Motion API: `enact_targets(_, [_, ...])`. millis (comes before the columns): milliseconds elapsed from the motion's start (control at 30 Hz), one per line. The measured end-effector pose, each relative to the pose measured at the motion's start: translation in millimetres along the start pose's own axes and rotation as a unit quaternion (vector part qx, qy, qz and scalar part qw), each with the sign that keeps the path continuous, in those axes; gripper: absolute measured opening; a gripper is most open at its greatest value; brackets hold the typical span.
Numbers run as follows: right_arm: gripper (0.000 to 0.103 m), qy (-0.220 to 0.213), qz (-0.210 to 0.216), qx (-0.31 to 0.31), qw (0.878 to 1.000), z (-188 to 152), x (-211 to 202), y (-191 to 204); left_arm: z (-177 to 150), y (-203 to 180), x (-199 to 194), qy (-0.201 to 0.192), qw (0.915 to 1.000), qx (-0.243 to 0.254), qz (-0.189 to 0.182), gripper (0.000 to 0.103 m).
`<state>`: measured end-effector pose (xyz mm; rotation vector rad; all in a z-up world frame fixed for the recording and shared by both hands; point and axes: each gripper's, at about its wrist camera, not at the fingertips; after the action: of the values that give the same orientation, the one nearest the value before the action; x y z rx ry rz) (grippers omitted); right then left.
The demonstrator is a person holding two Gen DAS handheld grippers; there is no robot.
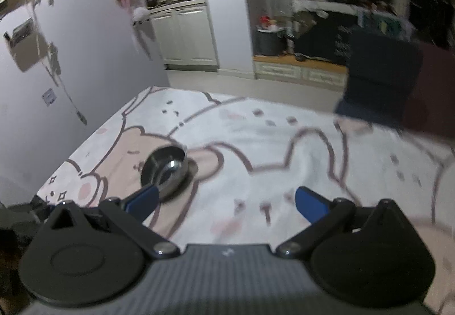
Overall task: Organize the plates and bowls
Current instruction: 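Move the right tool to the small steel bowl, then grasp the small steel bowl rim with the right tool and lift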
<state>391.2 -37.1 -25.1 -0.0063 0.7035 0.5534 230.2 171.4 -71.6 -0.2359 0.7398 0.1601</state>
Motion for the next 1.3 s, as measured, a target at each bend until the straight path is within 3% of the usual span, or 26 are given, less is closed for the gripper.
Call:
enact_targets(167, [0.103,0.0,0.039,-0.072,0.997,45,63,19,9,6,19,-0.003,0.9992,-0.039,0.008,0.103])
enact_targets(267, [0.103,0.011,0.06,-0.128,0.99,60,100,36,14,14,29,0.013,0.9954,-0.091,0.027,0.103])
enact_targets(367, [0.103,0.028,0.063,-0.185,0.98,64,142,55,14,30,38,0.02,0.988,-0.151,0.026,0.103])
enact_targets(533, [0.103,0.074,0.071,-0.24,0.965,51,202,78,16,44,50,0.017,0.9846,-0.173,0.019,0.103])
enact_targets(633, [0.09,0.118,0.079,-0.257,0.956,39,229,90,15,52,61,0.036,0.9766,-0.212,0.011,0.103])
enact_targets(667, [0.082,0.125,0.079,-0.266,0.953,33,235,94,15,54,65,0.044,0.9728,-0.227,0.01,0.103])
enact_targets(767, [0.065,0.13,0.076,-0.28,0.948,21,247,104,12,62,72,0.059,0.9609,-0.27,0.009,0.102])
enact_targets(833, [0.056,0.127,0.07,-0.276,0.95,20,249,104,13,63,74,0.057,0.9585,-0.279,0.017,0.102])
enact_targets(900, [0.037,0.124,0.061,-0.269,0.953,21,250,102,14,61,75,0.049,0.9595,-0.276,0.025,0.101])
enact_targets(1000, [0.023,0.132,0.053,-0.253,0.957,23,250,97,19,56,79,0.042,0.9657,-0.254,0.032,0.1])
enact_targets(1100, [0.015,0.141,0.038,-0.238,0.96,22,247,89,24,49,88,0.041,0.9749,-0.213,0.052,0.094])
enact_targets(1300, [0.013,0.158,0.031,-0.219,0.962,12,232,75,28,49,97,0.029,0.9775,-0.197,0.069,0.081])
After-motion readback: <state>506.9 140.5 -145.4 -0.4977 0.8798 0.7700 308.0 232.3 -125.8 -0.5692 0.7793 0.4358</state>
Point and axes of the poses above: each gripper's, at about its wrist camera, not at the fingertips, and x roughly the way its jaws point, y to its left, z to its top, and after that the axes turned 7 degrees about -y, right-handed
